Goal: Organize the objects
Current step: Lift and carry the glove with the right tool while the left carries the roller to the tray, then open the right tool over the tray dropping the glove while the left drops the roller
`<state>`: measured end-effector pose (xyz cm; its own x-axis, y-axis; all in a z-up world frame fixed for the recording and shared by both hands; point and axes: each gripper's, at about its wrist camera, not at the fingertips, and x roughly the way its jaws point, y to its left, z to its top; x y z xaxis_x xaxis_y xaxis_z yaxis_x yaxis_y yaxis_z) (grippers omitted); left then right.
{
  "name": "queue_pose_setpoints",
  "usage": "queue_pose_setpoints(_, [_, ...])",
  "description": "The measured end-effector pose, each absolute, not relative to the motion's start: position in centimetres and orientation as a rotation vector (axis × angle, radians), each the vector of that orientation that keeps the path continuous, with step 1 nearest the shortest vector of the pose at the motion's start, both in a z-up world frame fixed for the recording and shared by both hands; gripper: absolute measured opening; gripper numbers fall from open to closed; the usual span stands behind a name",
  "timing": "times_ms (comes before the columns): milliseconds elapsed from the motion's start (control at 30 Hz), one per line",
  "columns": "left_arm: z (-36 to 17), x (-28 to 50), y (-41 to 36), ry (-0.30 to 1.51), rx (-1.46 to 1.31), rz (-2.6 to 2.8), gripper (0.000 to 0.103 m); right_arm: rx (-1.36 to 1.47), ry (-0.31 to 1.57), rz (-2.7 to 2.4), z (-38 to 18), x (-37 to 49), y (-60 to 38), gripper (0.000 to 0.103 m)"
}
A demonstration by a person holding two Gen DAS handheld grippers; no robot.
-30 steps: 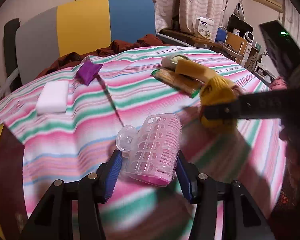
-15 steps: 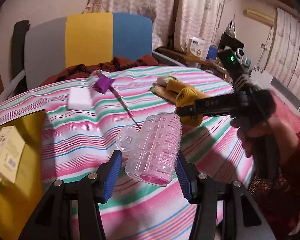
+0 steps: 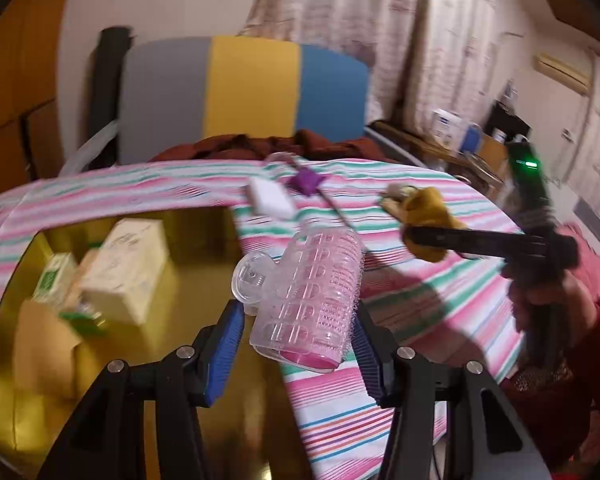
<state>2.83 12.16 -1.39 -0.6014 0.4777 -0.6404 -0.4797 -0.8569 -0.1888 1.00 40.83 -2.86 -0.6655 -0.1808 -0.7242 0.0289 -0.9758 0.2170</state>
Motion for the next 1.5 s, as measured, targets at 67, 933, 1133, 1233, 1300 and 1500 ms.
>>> queue_pose_setpoints(67, [-1.8,2.3,10.6,-0.017,-0.994,2.446,0.054,1.197,-0.296,-2.716,-2.3,1.3,39.1,0.043])
queue_pose_setpoints(933, [-7.5,-0.5,-4.1,0.035,-1.53,2.421,0.054,1.326,-0.205,-2.191,-4.1,-2.6,13.8,0.043])
queue_pose_setpoints(1133, [-7.2,-0.4,-4.6,0.05,-1.529,2.464,0.055,1.428,-0.292,-2.129,-6.6,-4.8,12.0,0.048])
queue_pose_setpoints(1233, [-7.2,-0.3,-4.7,0.057,-1.574,2.474,0.055,1.426,-0.39,-2.139,-7.0,-5.6,12.2,0.068])
queue_pose_setpoints(1300, [-7.1,-0.3,-4.9,0.047,-1.579,2.481,0.056,1.419,-0.446,-2.153,-6.8,-5.6,12.5,0.073])
queue_pose_setpoints(1500, [-5.2,1.5,-4.7,0.105,-1.473,2.608,0.061,1.333,-0.416,-2.204,-4.9,-4.2,13.3,0.073])
